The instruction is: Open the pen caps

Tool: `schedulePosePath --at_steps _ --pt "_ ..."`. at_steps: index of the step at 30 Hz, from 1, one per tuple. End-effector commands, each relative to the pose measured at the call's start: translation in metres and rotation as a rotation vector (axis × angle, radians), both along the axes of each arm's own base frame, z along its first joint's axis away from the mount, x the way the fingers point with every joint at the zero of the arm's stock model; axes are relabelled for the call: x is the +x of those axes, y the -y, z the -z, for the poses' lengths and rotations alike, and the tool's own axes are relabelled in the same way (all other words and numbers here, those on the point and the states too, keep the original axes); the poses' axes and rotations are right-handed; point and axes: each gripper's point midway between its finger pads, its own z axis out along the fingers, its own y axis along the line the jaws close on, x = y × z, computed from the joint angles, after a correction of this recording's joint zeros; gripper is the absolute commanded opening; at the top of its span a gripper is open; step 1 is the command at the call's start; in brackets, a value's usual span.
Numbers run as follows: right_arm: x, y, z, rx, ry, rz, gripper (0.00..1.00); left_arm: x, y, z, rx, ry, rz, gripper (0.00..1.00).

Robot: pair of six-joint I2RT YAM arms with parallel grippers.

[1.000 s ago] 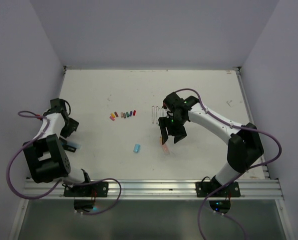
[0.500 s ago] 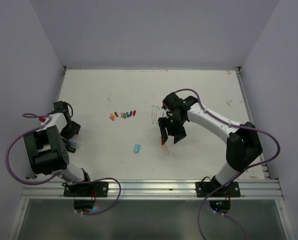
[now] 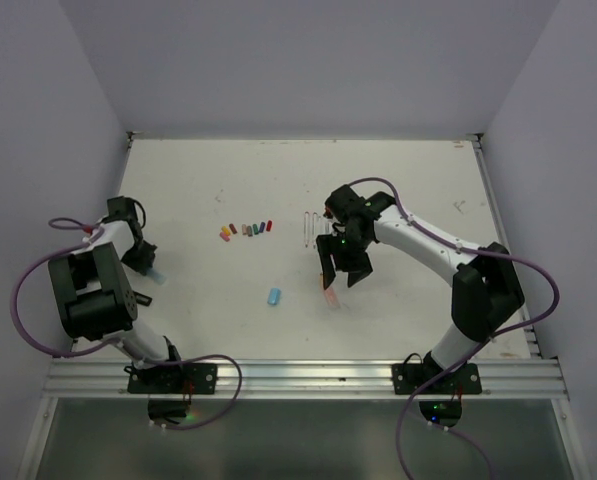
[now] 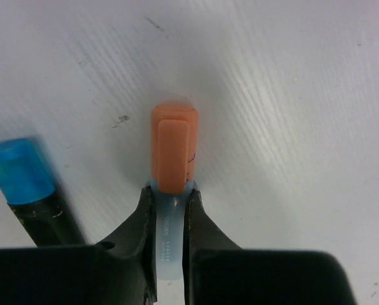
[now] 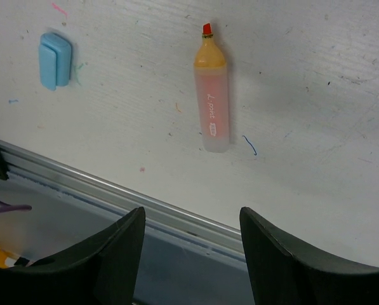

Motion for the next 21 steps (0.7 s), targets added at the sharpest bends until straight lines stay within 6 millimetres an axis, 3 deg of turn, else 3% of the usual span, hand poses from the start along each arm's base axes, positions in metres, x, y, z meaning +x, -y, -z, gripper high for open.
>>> schedulePosePath --at_steps 1,4,5,8,10,11,12,14,15,17,18,21 --pt "0.011 -0.014 -0.014 0.054 0.043 -0.001 0.64 0.011 0.015 0.013 -0.066 0.0 0.075 0.0" --pt "0.018 -0.02 -0.021 0.073 0.073 0.002 0.64 0.023 0.026 0.003 -0.085 0.016 0.121 0.0" --pt "0.021 -0.021 -0.023 0.079 0.081 0.004 0.64 0.032 0.028 -0.01 -0.079 0.04 0.142 0.0" --pt "0.029 -0.029 -0.031 0.105 0.103 0.006 0.64 0.056 0.06 -0.038 -0.1 0.097 0.254 0.0" --pt "0.037 -0.036 -0.039 0.134 0.122 0.015 0.64 0.081 0.101 -0.066 -0.15 0.178 0.369 0.0" --pt "0.041 -0.038 -0.042 0.147 0.126 0.023 0.64 0.088 0.117 -0.078 -0.182 0.218 0.406 0.0" --pt "0.049 -0.044 -0.05 0.184 0.148 0.033 0.64 0.091 0.153 -0.09 -0.274 0.264 0.49 0.0" --pt "0.059 -0.054 -0.057 0.277 0.125 0.054 0.64 0.102 0.194 -0.117 -0.361 0.404 0.602 0.0" --pt "0.064 -0.057 -0.062 0.309 0.113 0.064 0.64 0.097 0.226 -0.128 -0.446 0.445 0.692 0.0" --pt "0.072 -0.059 -0.065 0.341 0.09 0.073 0.63 0.098 0.256 -0.148 -0.506 0.556 0.821 0.0" --pt "0.081 -0.06 -0.074 0.359 0.113 0.079 0.63 0.086 0.282 -0.156 -0.593 0.571 0.914 0.0" --pt "0.094 -0.063 -0.085 0.4 0.139 0.086 0.63 0.065 0.315 -0.169 -0.681 0.618 1.093 0.0"
